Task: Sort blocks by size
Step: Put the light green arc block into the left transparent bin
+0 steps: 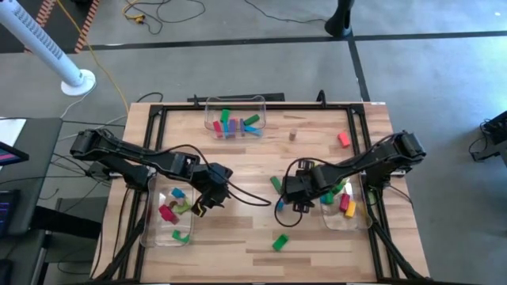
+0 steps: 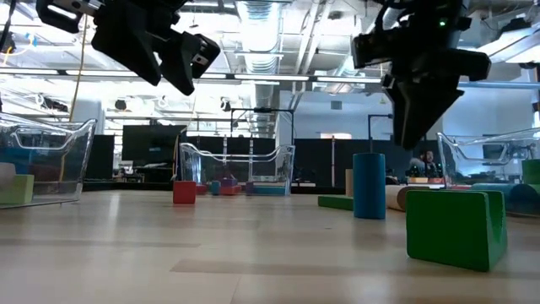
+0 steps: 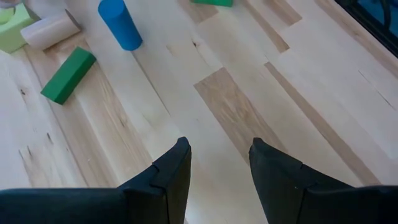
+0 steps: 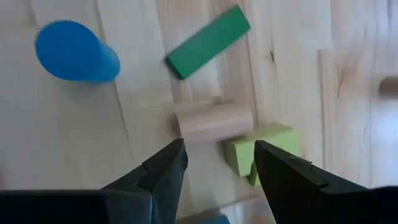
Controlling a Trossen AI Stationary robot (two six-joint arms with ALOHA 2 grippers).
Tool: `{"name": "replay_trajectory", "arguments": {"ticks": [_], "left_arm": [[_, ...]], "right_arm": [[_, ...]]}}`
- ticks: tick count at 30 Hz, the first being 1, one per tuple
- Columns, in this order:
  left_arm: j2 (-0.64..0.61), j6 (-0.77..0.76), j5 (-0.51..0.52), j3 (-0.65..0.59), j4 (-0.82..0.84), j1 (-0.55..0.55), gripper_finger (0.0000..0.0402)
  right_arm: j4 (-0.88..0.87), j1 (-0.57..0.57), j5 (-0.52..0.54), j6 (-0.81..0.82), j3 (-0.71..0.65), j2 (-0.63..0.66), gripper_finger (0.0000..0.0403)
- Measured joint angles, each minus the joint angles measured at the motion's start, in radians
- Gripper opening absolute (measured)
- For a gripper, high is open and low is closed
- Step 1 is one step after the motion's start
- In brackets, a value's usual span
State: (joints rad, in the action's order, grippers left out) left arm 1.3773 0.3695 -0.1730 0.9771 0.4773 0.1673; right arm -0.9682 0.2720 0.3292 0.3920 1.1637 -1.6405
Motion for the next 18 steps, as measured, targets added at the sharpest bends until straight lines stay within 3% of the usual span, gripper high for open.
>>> {"name": "replay_trajectory", "arguments": {"ticks": [6,11,18], "left_arm": [[0.0,0.0,0.0,0.0,-0.025,0.0,0.0155],[0.0,0.004,0.0,0.0,-0.029,0.0,0.0155],[0.0,0.002,0.0,0.0,-0.028,0.0,0.0155]], "right_arm": [[-0.051,-0.089,-0.04,0.0,-0.001,0.0,0.0225],[-0.047,-0.184,-0.141,0.0,-0.015,0.0,0.0225],[-0.018,-0.277,-0.175,0.043,-0.075,0.0,0.0225]]}}
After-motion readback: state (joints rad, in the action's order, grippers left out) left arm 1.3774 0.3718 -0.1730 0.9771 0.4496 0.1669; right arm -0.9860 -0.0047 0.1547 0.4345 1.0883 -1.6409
